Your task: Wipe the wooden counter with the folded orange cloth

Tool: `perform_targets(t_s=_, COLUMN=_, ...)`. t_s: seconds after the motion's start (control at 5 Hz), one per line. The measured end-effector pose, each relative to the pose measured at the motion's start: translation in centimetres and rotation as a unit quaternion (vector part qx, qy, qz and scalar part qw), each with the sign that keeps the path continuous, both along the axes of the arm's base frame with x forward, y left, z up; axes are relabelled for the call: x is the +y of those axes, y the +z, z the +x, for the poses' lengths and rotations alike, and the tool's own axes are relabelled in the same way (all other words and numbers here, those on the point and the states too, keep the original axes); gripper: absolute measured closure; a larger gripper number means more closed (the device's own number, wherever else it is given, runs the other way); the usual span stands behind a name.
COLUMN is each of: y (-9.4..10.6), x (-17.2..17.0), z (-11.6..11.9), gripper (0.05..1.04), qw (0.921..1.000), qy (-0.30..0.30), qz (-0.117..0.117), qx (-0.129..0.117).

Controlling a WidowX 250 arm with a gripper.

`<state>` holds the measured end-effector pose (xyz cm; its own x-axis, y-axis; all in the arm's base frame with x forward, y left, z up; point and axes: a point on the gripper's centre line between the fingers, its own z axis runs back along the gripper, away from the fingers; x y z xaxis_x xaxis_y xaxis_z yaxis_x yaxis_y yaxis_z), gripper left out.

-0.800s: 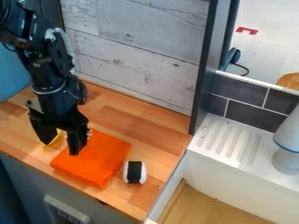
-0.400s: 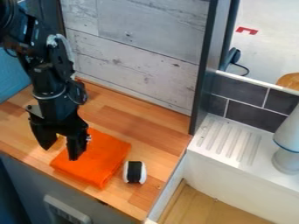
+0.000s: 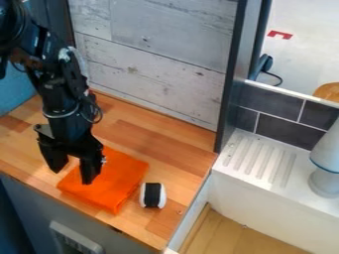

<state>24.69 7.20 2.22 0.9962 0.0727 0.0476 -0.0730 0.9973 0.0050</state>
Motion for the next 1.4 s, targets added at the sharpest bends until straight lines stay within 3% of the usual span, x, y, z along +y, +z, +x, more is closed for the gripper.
perform_targets(t_s=0.6, y=-2.4, x=0.7, z=2.2, gripper=0.083, qw=0.9988, qy=0.016, qz=0.018, qx=-0.044)
perform_targets(t_s=1.2, y=-4.6, x=0.0, z=4.9, gripper=0.083, qw=0.9993, qy=0.009, qz=0.025, qx=-0.026)
perform_targets(t_s=1.4, y=-4.5, x=0.3, z=7.2, gripper=0.083, qw=0.999, qy=0.021, qz=0.019, qx=-0.035)
